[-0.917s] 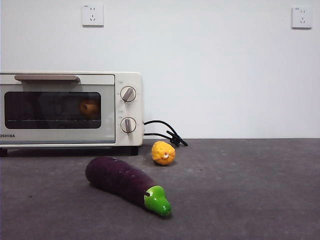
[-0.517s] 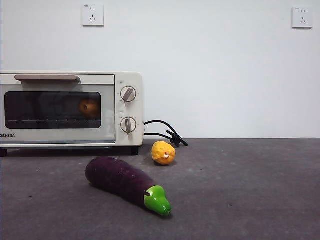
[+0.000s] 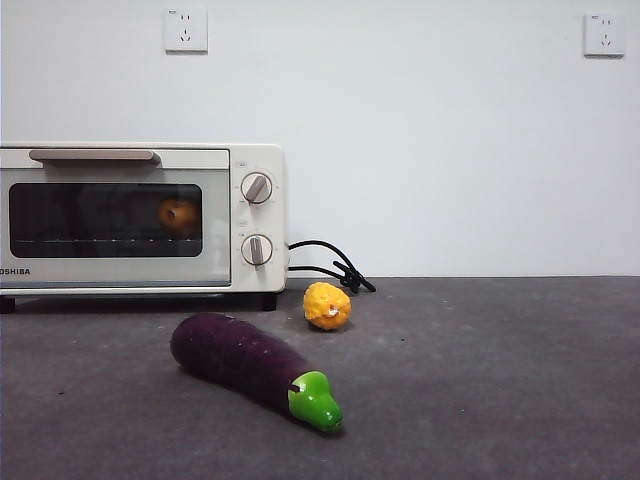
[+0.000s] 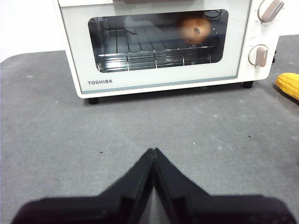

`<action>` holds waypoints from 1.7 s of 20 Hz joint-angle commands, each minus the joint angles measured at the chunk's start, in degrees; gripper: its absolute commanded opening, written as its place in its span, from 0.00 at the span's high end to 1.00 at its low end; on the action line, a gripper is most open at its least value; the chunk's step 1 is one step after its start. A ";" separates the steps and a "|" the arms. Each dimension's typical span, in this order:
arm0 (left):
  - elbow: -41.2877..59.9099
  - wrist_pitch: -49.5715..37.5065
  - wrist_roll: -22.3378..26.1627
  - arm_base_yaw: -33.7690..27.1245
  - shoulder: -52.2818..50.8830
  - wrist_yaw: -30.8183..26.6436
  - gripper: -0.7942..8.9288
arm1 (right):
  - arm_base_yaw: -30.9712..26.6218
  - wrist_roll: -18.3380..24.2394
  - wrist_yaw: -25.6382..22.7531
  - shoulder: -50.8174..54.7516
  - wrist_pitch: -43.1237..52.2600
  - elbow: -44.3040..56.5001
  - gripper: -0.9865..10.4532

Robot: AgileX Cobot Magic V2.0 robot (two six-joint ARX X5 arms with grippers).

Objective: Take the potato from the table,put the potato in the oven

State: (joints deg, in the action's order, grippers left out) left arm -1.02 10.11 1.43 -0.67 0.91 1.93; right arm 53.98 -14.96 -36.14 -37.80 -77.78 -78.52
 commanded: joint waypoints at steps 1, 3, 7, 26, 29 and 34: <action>0.59 -0.68 -0.37 -0.17 0.02 -0.02 0.92 | -0.90 1.27 -2.38 1.20 -1.44 0.37 0.89; 0.59 -0.68 -0.37 -0.17 0.02 -0.02 0.92 | -4.87 1.95 -4.50 2.47 -1.44 0.46 0.89; 0.59 -0.68 -0.37 -0.17 0.31 -0.02 0.92 | -17.99 9.97 -0.74 7.30 -0.07 1.90 0.89; 0.59 -0.68 -0.37 -0.17 0.98 -0.02 0.92 | -56.08 22.77 48.83 34.36 70.42 69.53 0.89; 0.59 -0.66 -0.37 -0.17 0.98 -0.02 0.92 | -56.04 19.32 43.36 36.46 70.60 72.70 0.89; 0.59 -0.68 -0.37 -0.17 0.98 -0.02 0.92 | -55.89 15.82 42.71 37.38 70.53 76.87 0.89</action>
State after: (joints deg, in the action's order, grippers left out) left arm -1.02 9.80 1.43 -0.67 1.87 1.93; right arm -2.09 2.46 6.83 -0.64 -7.66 -2.33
